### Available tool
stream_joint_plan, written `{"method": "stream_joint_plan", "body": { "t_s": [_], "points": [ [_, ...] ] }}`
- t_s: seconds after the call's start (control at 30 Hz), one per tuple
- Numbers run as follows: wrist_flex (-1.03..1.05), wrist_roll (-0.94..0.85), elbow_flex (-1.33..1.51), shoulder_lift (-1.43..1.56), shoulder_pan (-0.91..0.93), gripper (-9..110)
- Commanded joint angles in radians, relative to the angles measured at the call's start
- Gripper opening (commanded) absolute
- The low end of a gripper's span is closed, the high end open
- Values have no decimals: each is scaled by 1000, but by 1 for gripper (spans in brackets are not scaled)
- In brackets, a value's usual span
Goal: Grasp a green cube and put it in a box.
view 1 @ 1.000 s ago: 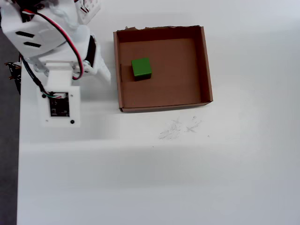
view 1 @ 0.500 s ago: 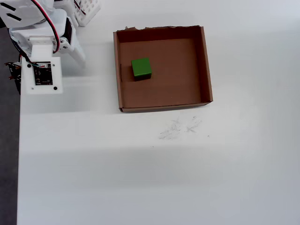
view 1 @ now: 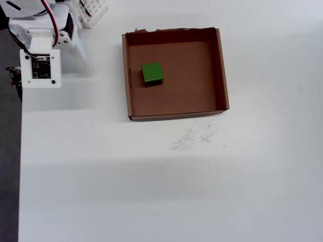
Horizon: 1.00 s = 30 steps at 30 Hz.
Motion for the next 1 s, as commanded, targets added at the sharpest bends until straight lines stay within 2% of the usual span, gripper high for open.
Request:
{"method": "stream_joint_plan", "body": {
  "t_s": [0.0, 0.33, 0.4, 0.57, 0.67, 0.97],
  "points": [
    [-8, -26, 21, 15, 9, 22],
    [-9, -11, 46, 15, -12, 20],
    [6, 69, 46, 15, -43, 19],
    [9, 117, 46, 15, -54, 18],
    [20, 222, 46, 15, -54, 18],
    [23, 229, 46, 15, -51, 18]
  ]
}}
